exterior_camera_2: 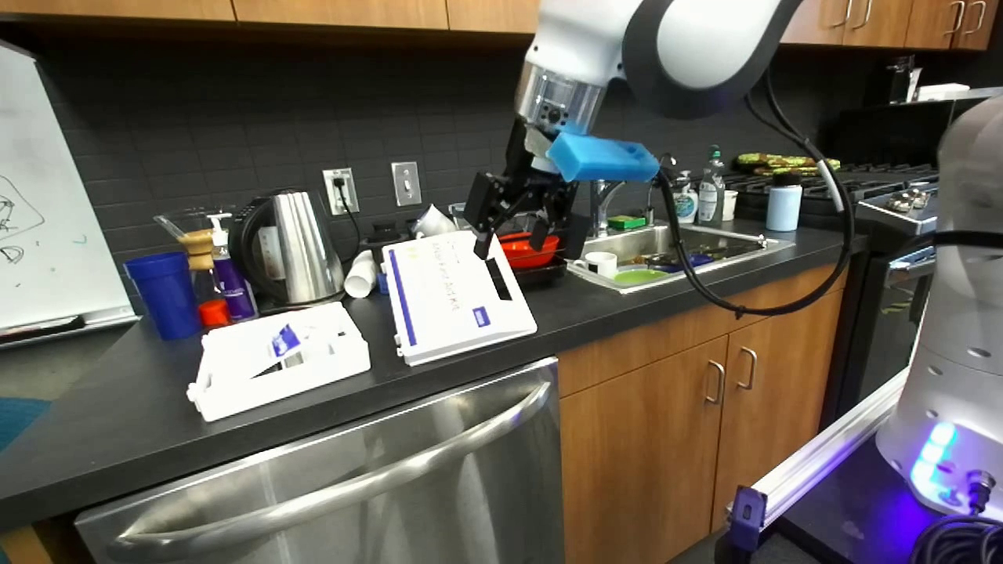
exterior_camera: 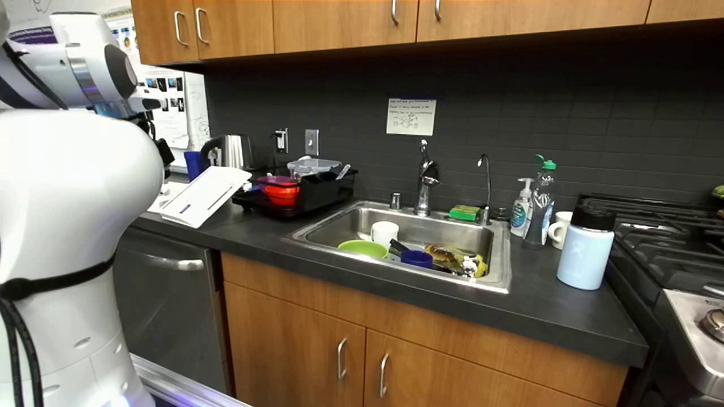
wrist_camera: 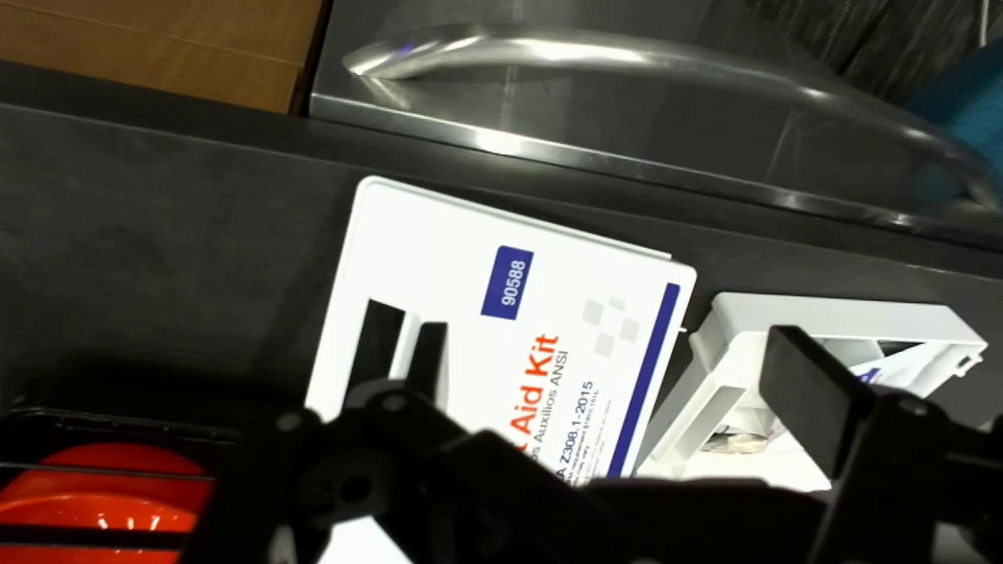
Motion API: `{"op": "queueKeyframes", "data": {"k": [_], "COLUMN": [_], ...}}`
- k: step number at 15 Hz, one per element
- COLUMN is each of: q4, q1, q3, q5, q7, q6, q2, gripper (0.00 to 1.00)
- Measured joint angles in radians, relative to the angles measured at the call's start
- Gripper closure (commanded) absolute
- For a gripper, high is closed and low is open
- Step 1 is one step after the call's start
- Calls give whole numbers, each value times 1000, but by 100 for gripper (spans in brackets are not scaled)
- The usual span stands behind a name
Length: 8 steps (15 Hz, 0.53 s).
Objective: Open the white object and put the white item on the counter
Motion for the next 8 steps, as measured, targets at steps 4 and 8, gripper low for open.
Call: {"op": "queueKeyframes", "data": {"k": [4,8], "q4": [-1,1], "q1": [2,-68], "q3": [9,99], "q5": [17,54], "q7": [-18,-21], "q6": [-8,-3], "q2": [-10,-7], "gripper": [0,0]}}
